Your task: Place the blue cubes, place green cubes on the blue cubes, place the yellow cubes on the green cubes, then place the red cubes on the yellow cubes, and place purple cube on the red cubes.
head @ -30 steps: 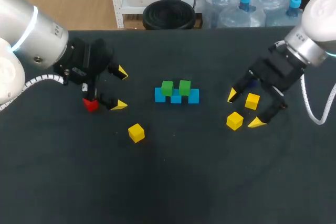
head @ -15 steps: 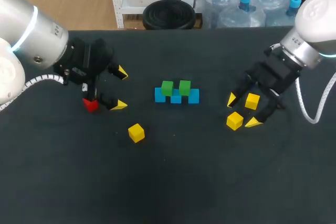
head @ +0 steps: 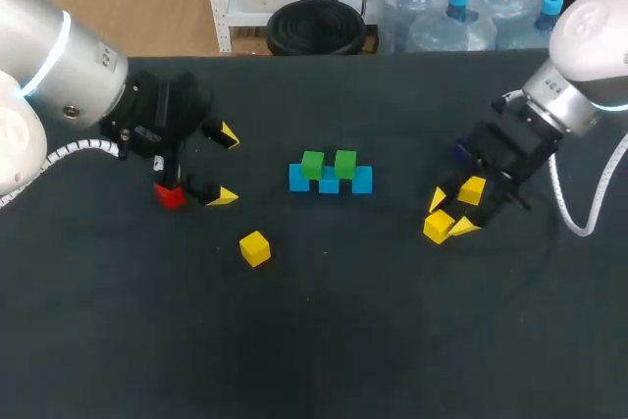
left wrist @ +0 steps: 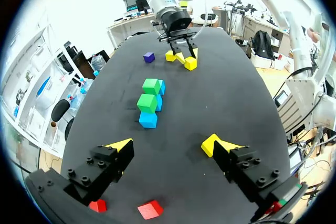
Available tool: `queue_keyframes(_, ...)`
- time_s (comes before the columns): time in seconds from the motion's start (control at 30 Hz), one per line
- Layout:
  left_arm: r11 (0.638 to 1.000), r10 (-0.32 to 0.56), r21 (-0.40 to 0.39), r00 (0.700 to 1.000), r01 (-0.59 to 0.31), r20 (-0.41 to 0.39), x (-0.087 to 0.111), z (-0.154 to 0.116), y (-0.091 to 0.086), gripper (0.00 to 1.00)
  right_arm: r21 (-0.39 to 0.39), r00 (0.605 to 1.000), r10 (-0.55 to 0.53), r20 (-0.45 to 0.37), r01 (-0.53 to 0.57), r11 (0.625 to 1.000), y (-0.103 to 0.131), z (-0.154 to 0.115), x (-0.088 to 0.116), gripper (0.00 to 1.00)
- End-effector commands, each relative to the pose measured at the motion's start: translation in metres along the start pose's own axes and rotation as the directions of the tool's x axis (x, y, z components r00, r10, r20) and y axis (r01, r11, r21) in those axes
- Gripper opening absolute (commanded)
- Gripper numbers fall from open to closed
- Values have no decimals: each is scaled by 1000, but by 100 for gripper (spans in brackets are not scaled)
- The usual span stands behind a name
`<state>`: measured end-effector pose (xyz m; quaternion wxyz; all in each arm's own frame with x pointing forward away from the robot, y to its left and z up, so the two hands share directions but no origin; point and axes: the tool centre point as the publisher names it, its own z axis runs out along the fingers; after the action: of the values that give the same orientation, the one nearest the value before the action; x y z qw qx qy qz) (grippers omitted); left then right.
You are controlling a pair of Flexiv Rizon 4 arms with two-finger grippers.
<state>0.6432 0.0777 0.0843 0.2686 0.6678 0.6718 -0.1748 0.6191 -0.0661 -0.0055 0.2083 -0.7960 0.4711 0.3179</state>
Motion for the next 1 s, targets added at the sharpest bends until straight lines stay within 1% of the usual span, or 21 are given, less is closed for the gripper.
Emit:
queue_keyframes(0.03,1000,3,-1,1000,-3,5,1,0,0,100,-2,1000,-2,8,2,1000,-3,0,2,0)
queue_keyframes(0.23,1000,3,-1,1000,-3,5,1,0,0,100,22,1000,23,7,-23,999,-8,-6,-4,0)
queue_keyframes(0.37,1000,3,-1,1000,-3,5,1,0,0,100,68,997,81,14,-82,994,-14,-14,-13,0)
queue_keyframes(0.47,1000,3,-1,1000,-3,5,1,0,0,100,120,990,142,19,-143,982,-22,-22,-24,0)
queue_keyframes(0.63,1000,3,-1,1000,-3,5,1,0,0,100,207,973,227,48,-232,950,-38,-32,-47,0)
queue_keyframes(0.73,1000,3,-1,1000,-3,5,1,0,0,100,234,969,244,43,-247,940,-46,-33,-60,0)
queue_keyframes(1.0,1000,3,-1,1000,-3,5,1,0,0,100,264,966,255,29,-254,931,-64,-29,-87,0)
